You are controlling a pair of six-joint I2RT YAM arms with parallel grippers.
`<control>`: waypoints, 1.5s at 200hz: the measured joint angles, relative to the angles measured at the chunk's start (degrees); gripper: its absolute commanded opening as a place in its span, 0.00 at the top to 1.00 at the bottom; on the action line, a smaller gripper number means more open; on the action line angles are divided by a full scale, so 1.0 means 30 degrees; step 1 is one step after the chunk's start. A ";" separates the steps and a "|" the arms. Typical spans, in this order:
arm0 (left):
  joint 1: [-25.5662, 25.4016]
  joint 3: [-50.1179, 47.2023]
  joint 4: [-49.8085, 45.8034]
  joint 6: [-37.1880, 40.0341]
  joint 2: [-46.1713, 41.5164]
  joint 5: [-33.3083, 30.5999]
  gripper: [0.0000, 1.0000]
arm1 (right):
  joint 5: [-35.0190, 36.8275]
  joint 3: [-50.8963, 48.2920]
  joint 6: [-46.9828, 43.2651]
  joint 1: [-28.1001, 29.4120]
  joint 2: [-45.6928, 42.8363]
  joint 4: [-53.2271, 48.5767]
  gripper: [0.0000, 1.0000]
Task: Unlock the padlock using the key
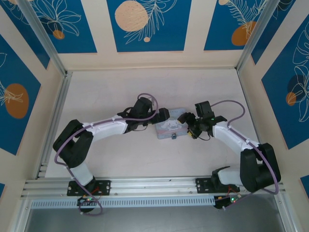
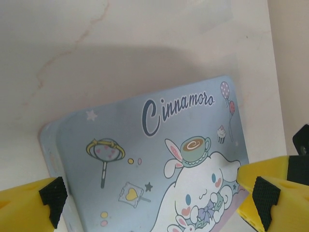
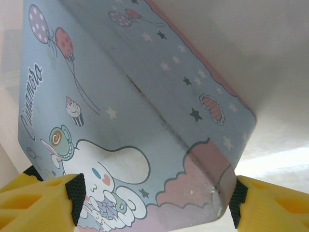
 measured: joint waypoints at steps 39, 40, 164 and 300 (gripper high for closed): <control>0.0758 0.0838 -0.0328 0.0656 0.0597 0.0073 0.00 | 0.0233 0.1231 0.0525 0.1042 0.1355 0.0328 0.21; 0.0765 0.0852 -0.0328 0.0670 0.0612 0.0073 0.00 | 0.0233 0.1246 0.0525 0.1056 0.1377 0.0328 0.21; 0.3075 0.2834 -0.3024 0.3235 0.0984 -0.0095 0.00 | 0.0517 0.2346 0.0240 0.1377 -0.0430 -0.1151 0.16; 0.4291 0.0590 -0.7519 0.3716 -0.3920 -0.2215 0.00 | 0.0146 0.2732 -0.2127 -0.2732 0.2783 -0.0204 0.16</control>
